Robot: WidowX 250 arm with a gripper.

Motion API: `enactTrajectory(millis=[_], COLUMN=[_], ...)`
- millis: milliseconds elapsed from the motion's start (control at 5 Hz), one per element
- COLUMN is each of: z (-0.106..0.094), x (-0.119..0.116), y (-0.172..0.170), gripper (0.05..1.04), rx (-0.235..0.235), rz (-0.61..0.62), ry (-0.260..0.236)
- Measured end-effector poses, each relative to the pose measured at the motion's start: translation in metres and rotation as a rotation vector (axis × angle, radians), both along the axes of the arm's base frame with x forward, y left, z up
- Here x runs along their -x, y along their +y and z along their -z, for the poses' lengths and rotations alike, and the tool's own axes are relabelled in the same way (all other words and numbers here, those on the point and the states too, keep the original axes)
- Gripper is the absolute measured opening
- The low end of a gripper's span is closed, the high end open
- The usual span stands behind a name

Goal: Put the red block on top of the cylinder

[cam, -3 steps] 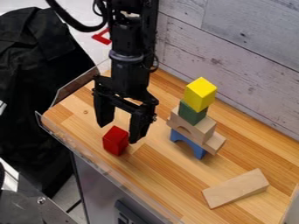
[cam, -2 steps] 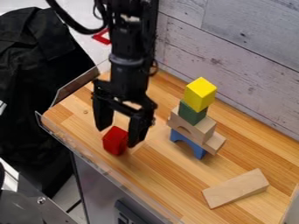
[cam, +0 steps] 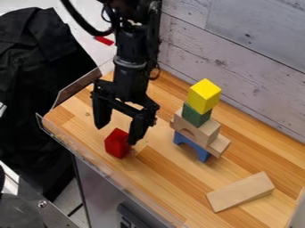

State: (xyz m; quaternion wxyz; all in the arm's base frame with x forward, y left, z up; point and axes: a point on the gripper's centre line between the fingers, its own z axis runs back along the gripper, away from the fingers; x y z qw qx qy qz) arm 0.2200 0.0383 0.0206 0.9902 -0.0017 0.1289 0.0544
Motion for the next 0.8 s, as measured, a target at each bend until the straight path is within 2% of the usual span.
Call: enactTrajectory(millis=[200,600,800], z=[0.006,0.022,0.026], x=[-0.004,0.003,0.003], y=[0.006,0.008,0.01], gripper=[1.0,1.0,1.0], rx=[-0.002,0.029,0.045], rz=[-0.027,-0.062,-0.091], ry=[-0.006,0.04,0.035])
